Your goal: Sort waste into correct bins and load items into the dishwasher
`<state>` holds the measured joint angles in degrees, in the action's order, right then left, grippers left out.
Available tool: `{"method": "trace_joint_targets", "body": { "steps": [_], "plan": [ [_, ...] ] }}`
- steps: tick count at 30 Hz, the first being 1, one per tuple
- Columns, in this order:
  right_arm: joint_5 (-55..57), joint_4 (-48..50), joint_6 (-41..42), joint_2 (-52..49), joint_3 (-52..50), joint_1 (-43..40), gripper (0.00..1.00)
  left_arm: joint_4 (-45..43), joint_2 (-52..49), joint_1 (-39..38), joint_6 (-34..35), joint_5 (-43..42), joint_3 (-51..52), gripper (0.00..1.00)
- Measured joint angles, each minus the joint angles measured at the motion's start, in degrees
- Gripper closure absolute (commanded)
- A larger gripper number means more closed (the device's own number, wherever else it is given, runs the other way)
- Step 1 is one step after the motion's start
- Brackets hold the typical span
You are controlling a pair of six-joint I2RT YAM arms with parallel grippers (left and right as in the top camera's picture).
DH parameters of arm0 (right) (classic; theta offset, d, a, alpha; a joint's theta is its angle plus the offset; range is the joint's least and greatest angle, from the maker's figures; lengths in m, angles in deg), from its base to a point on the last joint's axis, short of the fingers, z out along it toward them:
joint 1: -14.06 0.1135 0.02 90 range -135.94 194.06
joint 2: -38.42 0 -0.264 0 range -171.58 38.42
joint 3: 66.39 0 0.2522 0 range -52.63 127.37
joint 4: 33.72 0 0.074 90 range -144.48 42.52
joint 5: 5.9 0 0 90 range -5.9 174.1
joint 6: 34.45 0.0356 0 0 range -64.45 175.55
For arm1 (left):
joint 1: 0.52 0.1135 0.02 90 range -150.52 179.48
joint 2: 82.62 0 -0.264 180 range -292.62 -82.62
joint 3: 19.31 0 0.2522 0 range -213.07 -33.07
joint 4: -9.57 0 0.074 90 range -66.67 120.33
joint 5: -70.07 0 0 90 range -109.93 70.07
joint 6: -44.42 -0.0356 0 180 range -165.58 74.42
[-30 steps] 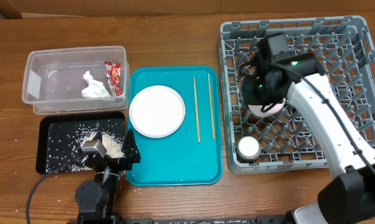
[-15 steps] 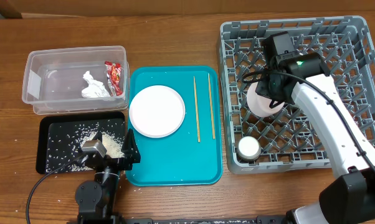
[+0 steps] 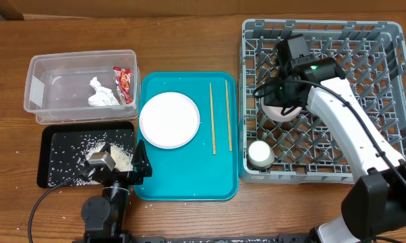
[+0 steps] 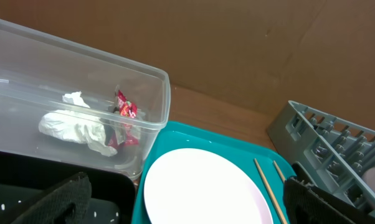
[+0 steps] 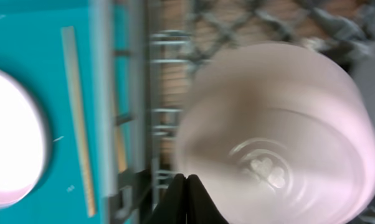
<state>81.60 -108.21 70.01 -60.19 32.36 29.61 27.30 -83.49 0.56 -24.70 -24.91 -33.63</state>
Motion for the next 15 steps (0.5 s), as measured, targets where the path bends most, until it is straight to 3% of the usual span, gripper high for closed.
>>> {"method": "trace_joint_targets", "body": {
  "steps": [15],
  "plan": [
    [-7.06, -0.55, -4.11, 3.67, -0.26, 1.09, 0.91, 0.02, 0.0, 0.02, 0.0, -0.02, 0.0, 0.0]
  ]
}}
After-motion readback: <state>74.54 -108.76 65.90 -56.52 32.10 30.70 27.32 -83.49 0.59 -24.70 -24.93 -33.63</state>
